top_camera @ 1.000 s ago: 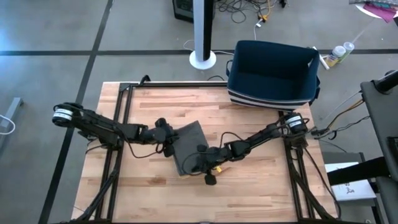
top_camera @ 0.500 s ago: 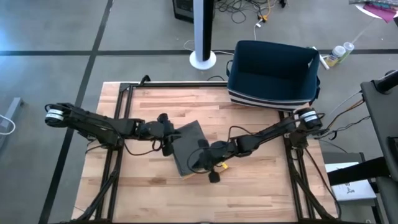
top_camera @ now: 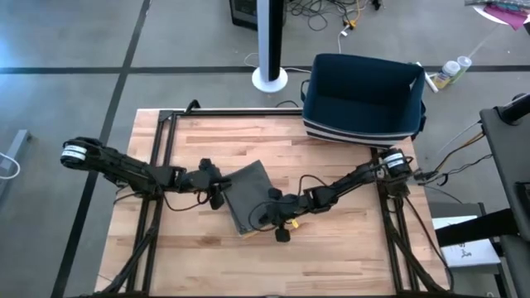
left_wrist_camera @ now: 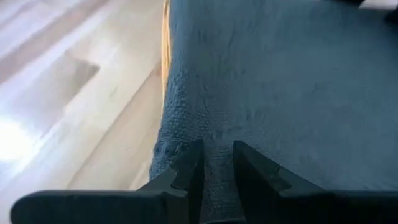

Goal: Fold towel
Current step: Stack the black towel on the yellow towel

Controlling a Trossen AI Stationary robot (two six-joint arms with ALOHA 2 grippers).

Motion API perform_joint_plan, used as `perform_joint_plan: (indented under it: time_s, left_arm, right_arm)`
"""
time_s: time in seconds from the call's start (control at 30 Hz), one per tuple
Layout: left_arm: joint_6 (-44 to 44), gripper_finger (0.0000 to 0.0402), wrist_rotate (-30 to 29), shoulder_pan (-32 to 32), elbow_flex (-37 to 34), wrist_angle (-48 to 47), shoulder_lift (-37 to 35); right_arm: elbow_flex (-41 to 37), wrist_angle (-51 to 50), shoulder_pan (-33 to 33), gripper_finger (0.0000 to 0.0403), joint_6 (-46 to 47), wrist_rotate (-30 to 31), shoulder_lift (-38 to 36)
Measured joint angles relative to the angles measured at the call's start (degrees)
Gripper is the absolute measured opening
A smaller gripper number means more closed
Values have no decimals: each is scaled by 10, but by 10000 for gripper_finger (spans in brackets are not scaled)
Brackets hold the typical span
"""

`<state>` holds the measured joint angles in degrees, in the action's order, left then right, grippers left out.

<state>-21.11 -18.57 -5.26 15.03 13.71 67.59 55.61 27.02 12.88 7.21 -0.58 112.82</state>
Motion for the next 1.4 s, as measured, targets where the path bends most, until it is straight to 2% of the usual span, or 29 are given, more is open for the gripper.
perform_joint_plan:
  time_s: [0.23, 0.4, 0.47, 0.57, 0.73, 0.9, 1.0, 1.1, 1.17, 1.23, 1.4]
  left_arm:
    - [37, 80, 1, 0, 41, -21, -54]
    - [72, 76, -2, 0, 78, -95, -95]
    - [72, 76, -21, 0, 85, -119, -106]
    - [73, 75, -49, 0, 89, -128, -117]
    - [74, 75, -61, 0, 124, -181, -129]
    - [65, 75, -65, -2, 165, -256, -129]
    - [52, 75, -54, -7, 159, -274, -126]
    - [28, 74, -38, -16, 136, -252, -111]
    - [17, 74, -38, -24, 111, -237, -103]
    - [10, 74, -37, -31, 92, -182, -87]
    - [3, 74, -29, -38, 60, -110, -62]
  right_arm:
    - [28, 25, -3, 13, -37, -11, -50]
    - [29, 68, -25, 13, -53, 1, -42]
    - [28, 88, -29, 13, -53, 20, -32]
    - [24, 125, -33, 13, -53, 71, -8]
    - [42, 176, -57, 13, -25, 227, 15]
    - [67, 160, -97, 13, 10, 255, 54]
    - [77, 166, -113, 13, 45, 302, 79]
    - [78, 166, -126, 13, 80, 334, 106]
    - [79, 161, -131, 13, 104, 331, 121]
    - [79, 165, -133, 13, 124, 315, 126]
    - [70, 164, -131, 13, 96, 307, 94]
